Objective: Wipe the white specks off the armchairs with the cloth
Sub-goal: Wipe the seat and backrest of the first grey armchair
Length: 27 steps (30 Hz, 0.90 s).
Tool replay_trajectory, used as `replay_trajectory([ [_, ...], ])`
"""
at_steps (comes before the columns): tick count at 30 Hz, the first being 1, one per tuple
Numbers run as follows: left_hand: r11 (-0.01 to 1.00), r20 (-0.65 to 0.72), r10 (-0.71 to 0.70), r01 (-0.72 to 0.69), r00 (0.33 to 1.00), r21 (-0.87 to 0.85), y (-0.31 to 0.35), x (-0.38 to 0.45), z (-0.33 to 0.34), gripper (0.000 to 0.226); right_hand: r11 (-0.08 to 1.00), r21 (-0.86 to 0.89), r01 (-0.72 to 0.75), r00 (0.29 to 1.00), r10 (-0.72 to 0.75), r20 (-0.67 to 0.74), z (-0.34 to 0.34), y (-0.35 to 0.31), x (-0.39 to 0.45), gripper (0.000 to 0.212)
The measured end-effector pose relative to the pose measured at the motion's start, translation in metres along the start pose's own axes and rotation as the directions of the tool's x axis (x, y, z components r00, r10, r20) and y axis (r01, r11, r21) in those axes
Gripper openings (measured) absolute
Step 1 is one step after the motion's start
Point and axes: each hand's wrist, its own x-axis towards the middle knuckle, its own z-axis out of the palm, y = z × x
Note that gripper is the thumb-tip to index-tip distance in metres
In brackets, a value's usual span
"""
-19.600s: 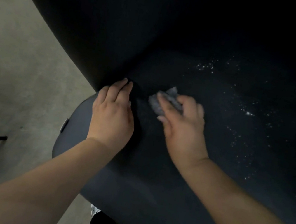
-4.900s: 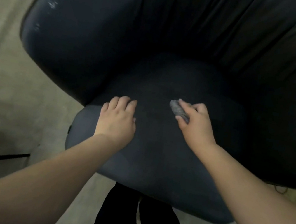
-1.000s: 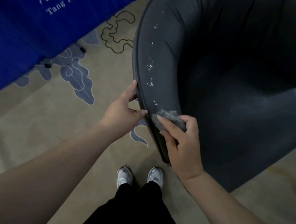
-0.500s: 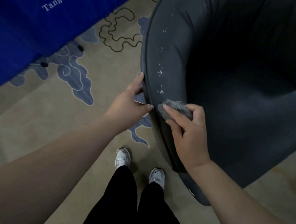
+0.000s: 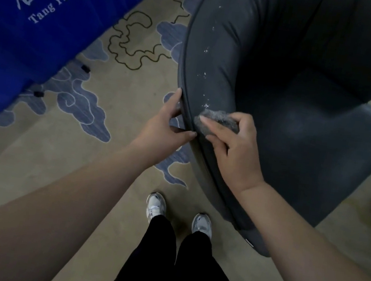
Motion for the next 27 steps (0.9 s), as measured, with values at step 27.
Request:
replay_trajectory([
  [27,1.000,0.063,-0.018,0.016,0.998,0.019,0.029,0.052,-0.043,0.085,0.997,-0.032,-0.069,0.997,0.068,-0.045,0.016,-0.013,0.051,0.045],
])
